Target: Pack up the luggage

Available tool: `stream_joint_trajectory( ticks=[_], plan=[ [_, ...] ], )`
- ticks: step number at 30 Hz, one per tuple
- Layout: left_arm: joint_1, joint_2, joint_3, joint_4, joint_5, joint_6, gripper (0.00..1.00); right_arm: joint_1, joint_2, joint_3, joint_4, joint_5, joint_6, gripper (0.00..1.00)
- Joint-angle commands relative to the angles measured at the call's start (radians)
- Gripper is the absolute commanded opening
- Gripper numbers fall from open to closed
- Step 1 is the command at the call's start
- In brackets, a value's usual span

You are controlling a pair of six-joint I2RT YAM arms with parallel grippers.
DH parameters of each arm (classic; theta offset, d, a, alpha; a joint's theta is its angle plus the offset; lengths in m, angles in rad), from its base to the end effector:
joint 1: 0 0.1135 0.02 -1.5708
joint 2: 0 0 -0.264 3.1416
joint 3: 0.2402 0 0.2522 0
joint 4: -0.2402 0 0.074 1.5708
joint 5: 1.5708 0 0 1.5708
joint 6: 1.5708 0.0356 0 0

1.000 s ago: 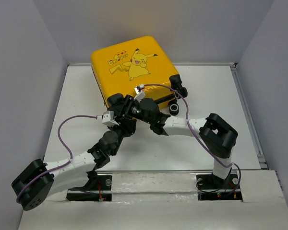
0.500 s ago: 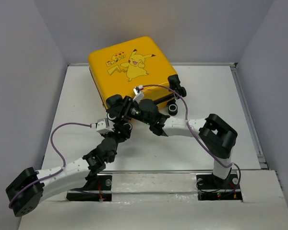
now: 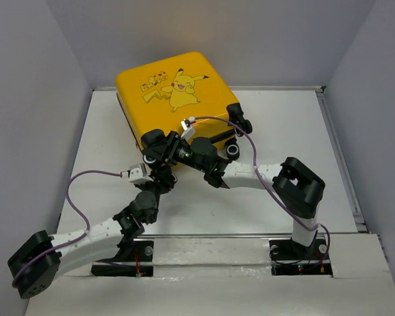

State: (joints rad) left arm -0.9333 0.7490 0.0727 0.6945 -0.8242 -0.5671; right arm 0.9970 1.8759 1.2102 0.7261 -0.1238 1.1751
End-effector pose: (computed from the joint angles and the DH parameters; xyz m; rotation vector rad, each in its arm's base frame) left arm 0.1123 -0.1077 0.1885 -0.3699 1.5403 -0.5420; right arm 0.2341 0.3704 0.2678 0.0424 1.8184 1.7583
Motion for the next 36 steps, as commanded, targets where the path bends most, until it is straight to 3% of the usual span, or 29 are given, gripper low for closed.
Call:
stream_joint_trajectory(
  ticks=[1,12,15,16,17,31,33,34,36],
  plan=[
    [0.031,0.107,0.085,0.200,-0.098,0.101,0.59,0.084,-0.098,0.091,0.523,-0.269,0.334,0.07],
    [0.120,0.204,0.171,0.214,-0.144,0.157,0.55,0.084,-0.181,-0.050,0.536,-0.234,0.291,0.07],
    [0.146,0.226,0.190,0.208,-0.158,0.182,0.27,0.084,-0.202,-0.077,0.529,-0.228,0.273,0.07],
    [0.160,0.227,0.191,0.195,-0.142,0.177,0.12,0.084,-0.207,-0.086,0.538,-0.218,0.271,0.07],
    [0.184,0.224,0.193,0.177,-0.129,0.164,0.06,0.084,-0.219,-0.112,0.550,-0.212,0.268,0.07],
    [0.205,0.027,0.056,-0.009,-0.075,0.038,0.06,-0.095,-0.396,-0.458,0.661,-0.117,0.273,0.07],
    [0.203,0.018,0.055,0.013,-0.009,0.052,0.06,-0.095,-0.394,-0.457,0.651,-0.126,0.261,0.07],
    [0.203,0.024,0.053,0.072,0.116,0.094,0.06,-0.095,-0.388,-0.449,0.653,-0.141,0.262,0.07],
    [0.186,0.055,0.056,0.103,0.233,0.102,0.06,-0.095,-0.354,-0.419,0.659,-0.158,0.274,0.07]
  ],
)
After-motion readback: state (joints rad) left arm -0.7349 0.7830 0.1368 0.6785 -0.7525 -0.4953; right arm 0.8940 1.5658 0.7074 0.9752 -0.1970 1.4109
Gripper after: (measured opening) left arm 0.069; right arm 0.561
